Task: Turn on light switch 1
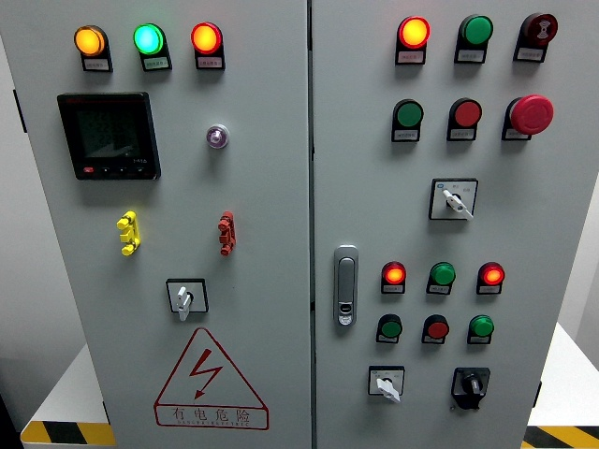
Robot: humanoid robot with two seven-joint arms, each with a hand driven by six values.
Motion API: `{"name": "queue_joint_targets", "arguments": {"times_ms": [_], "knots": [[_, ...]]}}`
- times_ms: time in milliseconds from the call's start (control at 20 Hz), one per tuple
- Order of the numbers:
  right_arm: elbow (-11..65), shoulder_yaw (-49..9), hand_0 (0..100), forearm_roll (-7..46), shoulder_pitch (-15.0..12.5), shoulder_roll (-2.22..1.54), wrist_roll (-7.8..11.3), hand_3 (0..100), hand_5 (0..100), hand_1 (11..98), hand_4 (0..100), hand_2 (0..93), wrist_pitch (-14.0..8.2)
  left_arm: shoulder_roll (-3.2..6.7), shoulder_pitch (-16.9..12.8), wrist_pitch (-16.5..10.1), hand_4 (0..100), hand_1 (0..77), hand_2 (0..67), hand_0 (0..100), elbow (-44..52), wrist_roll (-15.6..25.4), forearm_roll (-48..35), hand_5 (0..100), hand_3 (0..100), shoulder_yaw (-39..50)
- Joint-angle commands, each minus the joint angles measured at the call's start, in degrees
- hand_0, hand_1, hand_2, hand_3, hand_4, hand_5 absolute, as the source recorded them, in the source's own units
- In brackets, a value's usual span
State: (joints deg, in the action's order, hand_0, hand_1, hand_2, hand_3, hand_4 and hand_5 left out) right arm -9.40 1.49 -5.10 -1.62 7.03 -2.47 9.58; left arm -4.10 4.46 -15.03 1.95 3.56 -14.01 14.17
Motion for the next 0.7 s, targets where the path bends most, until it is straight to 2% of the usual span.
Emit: {"name": "queue_joint_targets", "arguments": {"times_ms": [0, 100, 251, 351, 451, 551, 651], "knots": [[0.0, 0.0, 0, 0.0, -0.05, 0.0, -0.08, 11, 15, 22.5, 23, 0.0, 0.0, -0.12, -0.24, -0.08, 0, 3.4, 5.4, 0, -0.02, -0.22, -1.28, 10, 0, 1.81], [0.0, 0.0, 0, 0.0, 0.04, 0.0, 0.0, 11, 15, 22.5, 23, 0.0, 0.0, -0.38, -0.24, -0.08, 0, 3.4, 5.3, 0, -0.02, -0.66, -9.84, 9, 0, 11.79], [0.0, 0.0, 0, 0.0, 0.04, 0.0, -0.08, 11, 15, 22.5, 23, 0.0, 0.0, -0.38, -0.24, 0.0, 0, 4.0, 5.1, 0, -0.02, 0.13, -37.58, 4, 0, 36.71], [0.0, 0.0, 0, 0.0, -0.05, 0.0, 0.0, 11, 15, 22.5, 23, 0.0, 0.0, -0.29, -0.07, 0.18, 0, 3.8, 4.7, 0, -0.28, 1.96, -50.53, 2, 0, 49.93], [0.0, 0.0, 0, 0.0, 0.04, 0.0, 0.0, 11, 15, 22.6, 23, 0.0, 0.0, -0.29, 0.11, 0.53, 0, 4.4, 4.6, 0, -0.55, 6.52, -57.25, 0, 0, 56.73], [0.0, 0.0, 0, 0.0, -0.05, 0.0, -0.08, 11, 15, 22.5, 23, 0.0, 0.0, -0.47, 0.11, 0.79, 0, 6.7, 4.9, 0, -2.12, 11.88, -60.43, 0, 0, 62.09], [0.0, 0.0, 0, 0.0, 0.04, 0.0, -0.08, 11, 15, 22.5, 23, 0.0, 0.0, -0.56, 0.11, 0.97, 0, 8.7, 5.2, 0, -6.06, 13.14, -62.1, 0, 0, 68.16]]}}
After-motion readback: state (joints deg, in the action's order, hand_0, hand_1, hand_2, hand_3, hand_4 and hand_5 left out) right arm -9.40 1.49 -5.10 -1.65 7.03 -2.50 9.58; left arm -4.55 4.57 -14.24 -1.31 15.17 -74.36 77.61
